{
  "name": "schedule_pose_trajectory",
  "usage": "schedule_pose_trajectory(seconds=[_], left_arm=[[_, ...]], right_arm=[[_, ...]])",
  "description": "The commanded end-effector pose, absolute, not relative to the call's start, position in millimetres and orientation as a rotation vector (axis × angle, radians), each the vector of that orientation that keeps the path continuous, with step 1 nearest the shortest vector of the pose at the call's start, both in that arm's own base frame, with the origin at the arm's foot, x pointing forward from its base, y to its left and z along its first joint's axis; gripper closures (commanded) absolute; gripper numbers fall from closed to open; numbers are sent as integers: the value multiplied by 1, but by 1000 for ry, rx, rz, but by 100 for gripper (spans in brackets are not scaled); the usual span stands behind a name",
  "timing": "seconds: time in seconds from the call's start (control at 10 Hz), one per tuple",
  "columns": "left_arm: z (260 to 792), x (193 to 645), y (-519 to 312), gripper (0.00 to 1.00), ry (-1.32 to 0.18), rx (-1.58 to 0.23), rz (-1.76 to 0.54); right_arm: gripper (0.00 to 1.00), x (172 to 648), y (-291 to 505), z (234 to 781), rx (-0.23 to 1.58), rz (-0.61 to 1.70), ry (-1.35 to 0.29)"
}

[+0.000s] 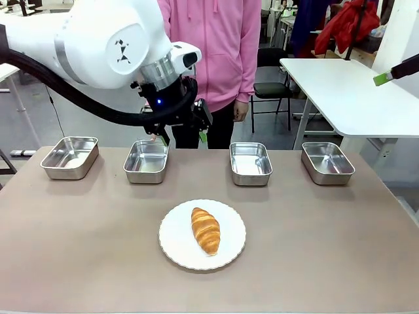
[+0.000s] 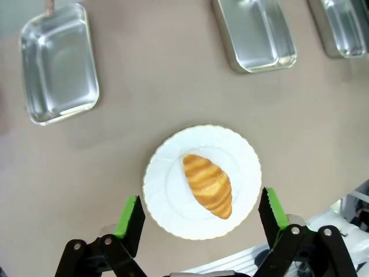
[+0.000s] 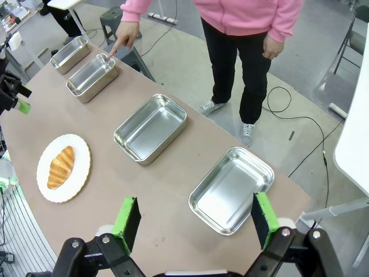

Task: Place the bread in the container.
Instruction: Place the Butter Roll into the Airtight Container indicated by the human.

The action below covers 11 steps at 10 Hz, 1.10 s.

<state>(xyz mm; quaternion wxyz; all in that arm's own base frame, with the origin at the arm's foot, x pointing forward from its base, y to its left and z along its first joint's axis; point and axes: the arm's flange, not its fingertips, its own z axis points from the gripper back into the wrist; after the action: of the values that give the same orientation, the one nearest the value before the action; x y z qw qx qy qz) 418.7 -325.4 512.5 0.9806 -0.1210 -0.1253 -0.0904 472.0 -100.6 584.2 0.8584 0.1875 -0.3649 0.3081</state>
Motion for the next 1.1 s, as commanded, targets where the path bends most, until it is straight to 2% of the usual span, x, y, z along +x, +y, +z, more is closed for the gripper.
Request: schedule_pose_trajectory(seconds=[0.0, 0.4, 0.7, 1.0], left_arm=[[491, 383, -341, 0, -203, -211, -101], [441, 335, -368, 0, -187, -190, 112], [394, 335, -392, 0, -113, -257, 172], [362, 339, -405, 0, -59, -188, 225]], right_arm=[[0, 472, -100, 584, 408, 647, -778], [0, 472, -100, 584, 408, 647, -778], [0, 472, -100, 584, 408, 647, -778], [0, 472, -100, 584, 408, 647, -778]])
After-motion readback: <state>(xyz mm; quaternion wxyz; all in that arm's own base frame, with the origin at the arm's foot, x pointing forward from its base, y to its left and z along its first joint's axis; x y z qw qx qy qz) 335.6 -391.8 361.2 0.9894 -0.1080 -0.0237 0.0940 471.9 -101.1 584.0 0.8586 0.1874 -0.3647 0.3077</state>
